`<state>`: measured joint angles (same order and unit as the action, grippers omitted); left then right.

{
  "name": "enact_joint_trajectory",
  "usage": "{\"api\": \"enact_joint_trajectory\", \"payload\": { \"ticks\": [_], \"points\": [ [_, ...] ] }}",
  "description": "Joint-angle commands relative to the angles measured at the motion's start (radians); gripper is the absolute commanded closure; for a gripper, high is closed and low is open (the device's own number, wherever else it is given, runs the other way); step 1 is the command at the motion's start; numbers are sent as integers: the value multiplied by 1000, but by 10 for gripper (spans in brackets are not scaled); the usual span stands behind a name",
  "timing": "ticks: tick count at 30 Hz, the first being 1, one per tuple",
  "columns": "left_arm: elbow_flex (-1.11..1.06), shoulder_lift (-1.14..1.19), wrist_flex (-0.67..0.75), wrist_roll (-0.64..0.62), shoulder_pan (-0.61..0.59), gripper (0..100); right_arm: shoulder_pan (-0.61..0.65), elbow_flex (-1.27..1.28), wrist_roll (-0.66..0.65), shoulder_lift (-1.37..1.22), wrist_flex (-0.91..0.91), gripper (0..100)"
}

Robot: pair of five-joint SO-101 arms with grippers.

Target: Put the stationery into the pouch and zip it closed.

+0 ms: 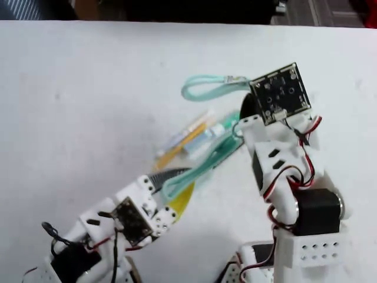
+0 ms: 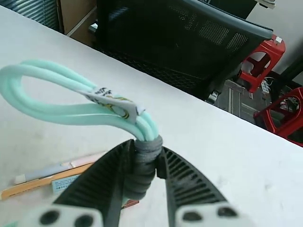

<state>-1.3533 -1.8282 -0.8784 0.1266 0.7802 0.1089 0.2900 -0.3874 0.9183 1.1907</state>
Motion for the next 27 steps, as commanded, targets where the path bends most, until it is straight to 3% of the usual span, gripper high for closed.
{"api": "enact_joint_trajectory", "payload": {
  "ticks": [1,3,9,12,18,27],
  "points": [
    [-41,-4,2,-9,2,976,-33,-6,-2,8,-33,980],
    [-40,-4,2,-9,2,976,-31,-6,-2,10,-15,947],
    [-38,-4,2,-9,2,976,-47,-9,-17,10,99,675],
    [-38,-4,2,-9,2,976,-114,-11,-78,10,130,704],
    [-32,-5,2,-9,-1,976,-303,-11,-77,1,73,799],
    [60,-5,-57,-17,-133,976,-331,51,6,-1,50,828]
  ]
}}
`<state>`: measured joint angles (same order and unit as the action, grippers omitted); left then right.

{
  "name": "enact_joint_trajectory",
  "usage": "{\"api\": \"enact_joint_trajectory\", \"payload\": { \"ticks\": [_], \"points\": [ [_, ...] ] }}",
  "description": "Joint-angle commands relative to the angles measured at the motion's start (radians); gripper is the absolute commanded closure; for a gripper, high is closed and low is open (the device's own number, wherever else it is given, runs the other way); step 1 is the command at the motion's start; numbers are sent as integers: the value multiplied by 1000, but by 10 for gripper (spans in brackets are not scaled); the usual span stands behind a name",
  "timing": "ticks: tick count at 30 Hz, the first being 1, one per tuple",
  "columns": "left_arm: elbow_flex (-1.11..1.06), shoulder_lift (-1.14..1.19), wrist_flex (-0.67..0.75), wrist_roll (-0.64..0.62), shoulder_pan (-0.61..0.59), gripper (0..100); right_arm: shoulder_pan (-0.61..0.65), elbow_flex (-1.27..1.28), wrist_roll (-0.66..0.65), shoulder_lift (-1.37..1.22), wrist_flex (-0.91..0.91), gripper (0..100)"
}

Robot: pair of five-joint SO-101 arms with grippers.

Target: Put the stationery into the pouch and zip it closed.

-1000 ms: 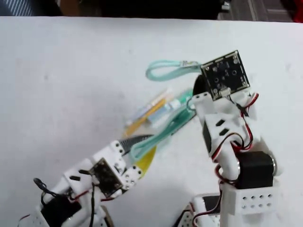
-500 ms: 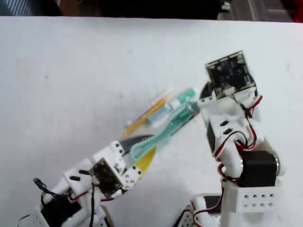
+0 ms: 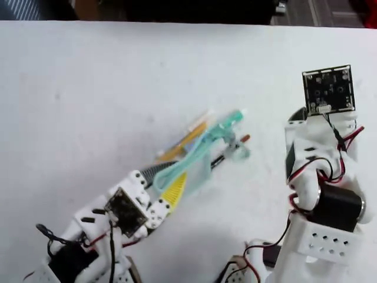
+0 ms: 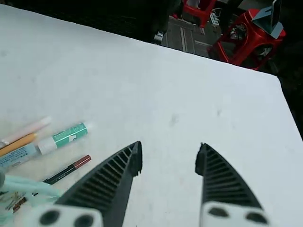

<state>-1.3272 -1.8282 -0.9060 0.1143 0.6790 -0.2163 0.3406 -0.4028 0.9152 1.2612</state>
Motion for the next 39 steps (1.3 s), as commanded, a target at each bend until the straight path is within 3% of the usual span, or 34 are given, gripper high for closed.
{"api": "enact_joint_trajectory", "payload": {
  "ticks": [1,7,12,19,30,39],
  "points": [
    [34,-5,-29,-5,-31,976,-4,8,21,2,-21,828],
    [32,-5,-29,-5,-31,976,-2,98,21,2,-97,834],
    [31,-5,-29,-5,-30,976,2,227,23,2,-214,981],
    [28,-5,-29,-5,-28,976,124,384,31,-24,-317,954],
    [28,-5,-29,-5,-28,976,136,341,336,-309,-321,949],
    [28,-5,-29,-5,-28,976,166,341,486,-406,-361,909]
  ]
}}
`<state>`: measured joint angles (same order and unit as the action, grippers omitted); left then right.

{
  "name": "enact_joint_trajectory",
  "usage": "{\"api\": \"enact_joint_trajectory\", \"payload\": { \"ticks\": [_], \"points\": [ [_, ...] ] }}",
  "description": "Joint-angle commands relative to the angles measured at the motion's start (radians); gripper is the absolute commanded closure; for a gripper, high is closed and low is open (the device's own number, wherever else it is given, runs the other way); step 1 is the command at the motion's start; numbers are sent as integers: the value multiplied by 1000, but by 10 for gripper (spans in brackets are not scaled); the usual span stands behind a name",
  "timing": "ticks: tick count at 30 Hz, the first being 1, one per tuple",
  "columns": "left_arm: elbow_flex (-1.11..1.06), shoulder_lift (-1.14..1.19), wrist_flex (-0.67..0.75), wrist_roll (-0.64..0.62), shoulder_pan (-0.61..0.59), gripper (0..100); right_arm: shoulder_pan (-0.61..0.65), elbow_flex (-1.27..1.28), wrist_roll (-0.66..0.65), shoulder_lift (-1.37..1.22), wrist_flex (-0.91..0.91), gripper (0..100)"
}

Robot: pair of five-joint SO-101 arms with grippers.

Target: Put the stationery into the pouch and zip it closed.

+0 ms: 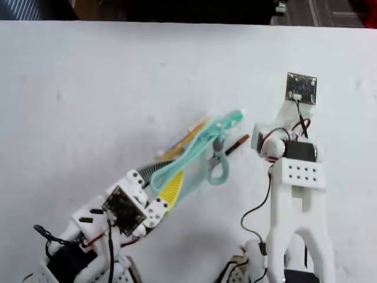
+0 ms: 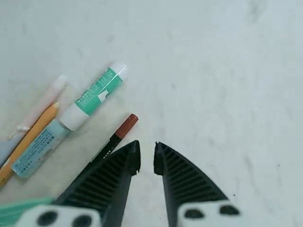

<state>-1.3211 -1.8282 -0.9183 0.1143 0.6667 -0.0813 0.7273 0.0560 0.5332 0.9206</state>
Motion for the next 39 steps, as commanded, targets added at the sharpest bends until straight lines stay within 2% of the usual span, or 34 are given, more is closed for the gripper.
{"api": "enact_joint_trajectory", "payload": {
  "ticks": [1,5,7,12,20,23,31,34,37,39],
  "points": [
    [21,-5,-17,-5,-16,976,47,-48,32,-47,-21,879],
    [21,-5,-17,-5,-16,976,111,-83,32,-139,-19,791],
    [21,-5,-17,-5,-16,976,133,-114,43,-182,-19,790],
    [21,-5,-17,-5,-16,976,159,-207,175,-302,-19,788],
    [21,-5,-17,-5,-16,976,157,-373,186,-625,-13,789],
    [21,-5,-17,-5,-16,976,151,-431,239,-725,-13,789],
    [21,-5,-17,-5,-16,976,151,-499,244,-848,-16,791],
    [21,-5,-17,-5,-16,976,151,-499,244,-855,-15,848],
    [21,-5,-17,-5,-16,976,151,-497,244,-855,-13,997],
    [21,-5,-17,-5,-16,976,151,-494,244,-854,-4,952]
  ]
}}
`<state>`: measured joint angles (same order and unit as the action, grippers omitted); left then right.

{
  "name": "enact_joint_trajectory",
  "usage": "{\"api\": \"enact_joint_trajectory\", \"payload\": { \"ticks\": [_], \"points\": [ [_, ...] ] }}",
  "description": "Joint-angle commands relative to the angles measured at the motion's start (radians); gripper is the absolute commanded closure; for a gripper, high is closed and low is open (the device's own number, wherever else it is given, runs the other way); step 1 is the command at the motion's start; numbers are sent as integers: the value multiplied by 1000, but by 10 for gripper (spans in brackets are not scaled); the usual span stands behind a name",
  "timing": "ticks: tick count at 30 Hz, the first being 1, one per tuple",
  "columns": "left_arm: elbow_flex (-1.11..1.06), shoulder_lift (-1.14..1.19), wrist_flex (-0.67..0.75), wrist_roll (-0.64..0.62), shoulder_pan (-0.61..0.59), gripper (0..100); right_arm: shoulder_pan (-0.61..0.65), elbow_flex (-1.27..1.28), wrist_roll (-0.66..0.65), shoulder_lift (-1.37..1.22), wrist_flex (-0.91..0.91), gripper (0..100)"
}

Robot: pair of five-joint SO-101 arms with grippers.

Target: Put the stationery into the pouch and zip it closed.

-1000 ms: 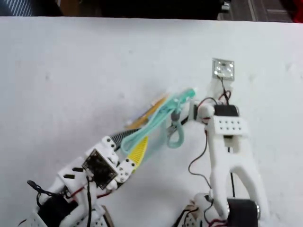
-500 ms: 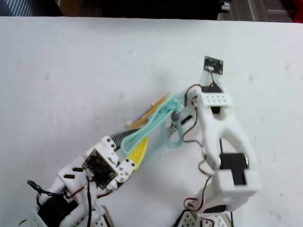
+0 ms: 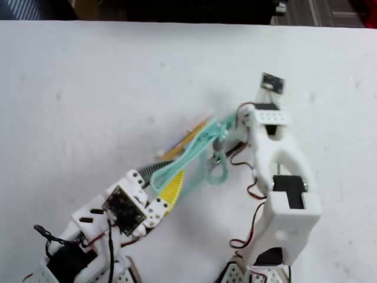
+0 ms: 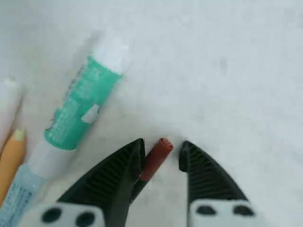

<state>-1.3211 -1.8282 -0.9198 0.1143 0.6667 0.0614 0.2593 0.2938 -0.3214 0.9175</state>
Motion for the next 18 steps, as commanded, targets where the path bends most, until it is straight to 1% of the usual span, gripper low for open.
{"api": "enact_joint_trajectory", "payload": {
  "ticks": [1,3,16,18],
  "points": [
    [21,-5,-15,-5,-16,976,8,-28,6,1,13,954],
    [20,-5,-15,-5,-16,976,8,-29,6,1,27,983],
    [3,-5,-8,0,-16,976,-2,-26,5,2,50,982],
    [3,-5,-8,0,-16,976,-19,-26,5,2,50,982]
  ]
}}
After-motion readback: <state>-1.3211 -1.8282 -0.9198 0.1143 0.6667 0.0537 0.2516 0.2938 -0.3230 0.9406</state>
